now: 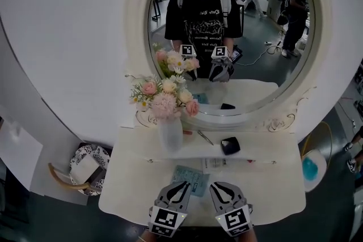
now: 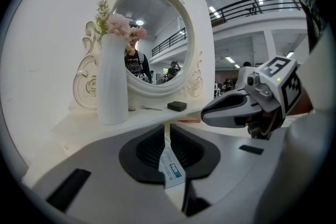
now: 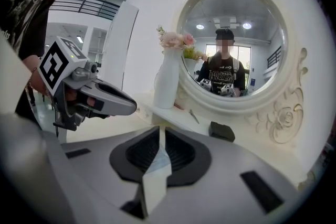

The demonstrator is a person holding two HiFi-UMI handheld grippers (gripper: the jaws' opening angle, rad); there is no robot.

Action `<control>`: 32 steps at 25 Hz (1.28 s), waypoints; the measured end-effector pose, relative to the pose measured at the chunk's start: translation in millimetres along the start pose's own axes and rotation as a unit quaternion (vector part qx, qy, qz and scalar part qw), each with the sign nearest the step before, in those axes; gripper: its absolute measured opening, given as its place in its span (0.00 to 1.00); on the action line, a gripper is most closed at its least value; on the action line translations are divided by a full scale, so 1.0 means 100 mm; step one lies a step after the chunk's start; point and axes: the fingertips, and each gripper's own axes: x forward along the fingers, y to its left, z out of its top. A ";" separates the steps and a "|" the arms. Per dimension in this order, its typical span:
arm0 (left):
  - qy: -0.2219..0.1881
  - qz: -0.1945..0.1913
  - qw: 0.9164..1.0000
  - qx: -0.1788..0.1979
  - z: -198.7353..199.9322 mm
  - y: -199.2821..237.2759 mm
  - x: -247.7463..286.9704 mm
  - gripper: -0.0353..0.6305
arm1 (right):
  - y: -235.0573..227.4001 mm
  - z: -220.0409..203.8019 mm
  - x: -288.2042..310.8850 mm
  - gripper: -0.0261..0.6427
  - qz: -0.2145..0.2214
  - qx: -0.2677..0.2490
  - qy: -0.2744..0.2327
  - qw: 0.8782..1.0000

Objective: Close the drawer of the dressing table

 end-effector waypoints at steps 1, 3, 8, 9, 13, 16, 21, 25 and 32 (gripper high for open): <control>0.000 -0.002 1.000 0.000 0.00 -0.02 -0.02 0.12 | 0.02 0.00 -0.01 0.10 0.001 -0.001 -0.001 1.000; -0.001 -0.006 1.000 0.001 -0.01 -0.06 -0.05 0.10 | 0.05 0.00 -0.03 0.08 0.002 -0.002 -0.001 1.000; -0.005 -0.011 1.000 0.011 0.00 -0.14 -0.11 0.09 | 0.09 -0.01 -0.09 0.06 -0.003 -0.010 0.004 1.000; -0.005 -0.011 1.000 0.013 0.00 -0.15 -0.11 0.09 | 0.10 -0.01 -0.10 0.06 -0.004 -0.012 0.005 1.000; -0.007 -0.012 1.000 0.018 0.00 -0.18 -0.15 0.08 | 0.10 -0.02 -0.16 0.06 -0.015 -0.013 0.003 1.000; -0.007 -0.006 1.000 0.017 0.00 -0.18 -0.18 0.08 | 0.07 -0.04 -0.18 0.06 -0.023 -0.001 0.001 1.000; 0.001 0.006 1.000 0.024 -0.07 -0.19 -0.20 0.08 | 0.05 -0.15 -0.20 0.06 -0.035 0.020 0.004 0.999; 0.000 0.006 1.000 0.024 -0.08 -0.21 -0.22 0.08 | 0.05 -0.15 -0.22 0.05 -0.038 0.021 0.002 0.999; -0.002 0.008 1.000 0.028 -0.09 -0.28 -0.25 0.08 | 0.06 -0.17 -0.28 0.05 -0.043 0.024 -0.002 0.999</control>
